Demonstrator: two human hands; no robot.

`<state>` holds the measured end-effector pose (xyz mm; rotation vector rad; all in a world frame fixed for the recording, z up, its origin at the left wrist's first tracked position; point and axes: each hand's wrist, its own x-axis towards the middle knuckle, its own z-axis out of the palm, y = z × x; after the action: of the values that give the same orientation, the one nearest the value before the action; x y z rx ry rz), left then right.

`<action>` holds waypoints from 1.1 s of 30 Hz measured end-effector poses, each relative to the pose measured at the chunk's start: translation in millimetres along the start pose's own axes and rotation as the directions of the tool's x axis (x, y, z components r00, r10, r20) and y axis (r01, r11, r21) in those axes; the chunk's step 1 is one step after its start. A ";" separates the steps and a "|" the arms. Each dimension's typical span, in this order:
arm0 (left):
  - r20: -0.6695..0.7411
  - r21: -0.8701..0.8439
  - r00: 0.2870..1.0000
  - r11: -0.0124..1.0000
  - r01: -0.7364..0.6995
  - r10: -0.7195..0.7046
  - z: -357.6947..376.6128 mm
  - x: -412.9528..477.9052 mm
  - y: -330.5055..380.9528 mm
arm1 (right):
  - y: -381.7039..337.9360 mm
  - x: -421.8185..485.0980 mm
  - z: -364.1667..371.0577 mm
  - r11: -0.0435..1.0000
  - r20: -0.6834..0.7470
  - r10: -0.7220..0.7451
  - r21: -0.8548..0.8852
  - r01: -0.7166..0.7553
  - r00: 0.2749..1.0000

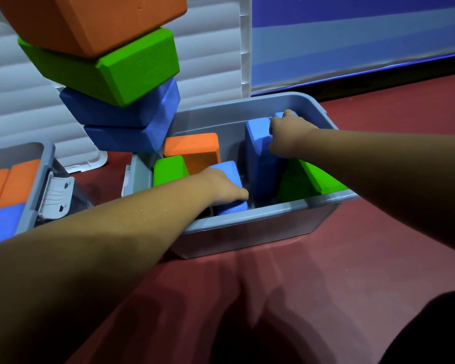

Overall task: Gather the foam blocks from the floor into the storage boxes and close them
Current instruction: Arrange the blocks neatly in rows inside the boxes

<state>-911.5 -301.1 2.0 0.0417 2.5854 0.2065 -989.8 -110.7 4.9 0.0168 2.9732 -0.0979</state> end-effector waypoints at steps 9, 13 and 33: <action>-0.165 -0.465 0.986 0.883 -0.057 -0.023 -4.3 -2.7 18.9 | -4.4 -17.1 0.3 0.834 0.398 -0.118 0.536 -0.126 0.910; -0.222 -0.565 0.975 0.815 -0.132 0.004 -24.2 -13.6 28.2 | -4.6 -19.2 -13.3 0.774 0.322 -0.161 0.628 -0.084 0.933; 0.094 -0.836 0.973 0.548 -0.039 0.212 19.1 23.5 39.7 | 44.4 -28.9 -12.8 0.986 0.107 -0.108 0.138 0.093 0.988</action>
<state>-922.1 -257.5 -20.1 -0.0986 2.0368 1.4041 -962.6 -65.7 19.5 -0.1187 2.8470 -0.2984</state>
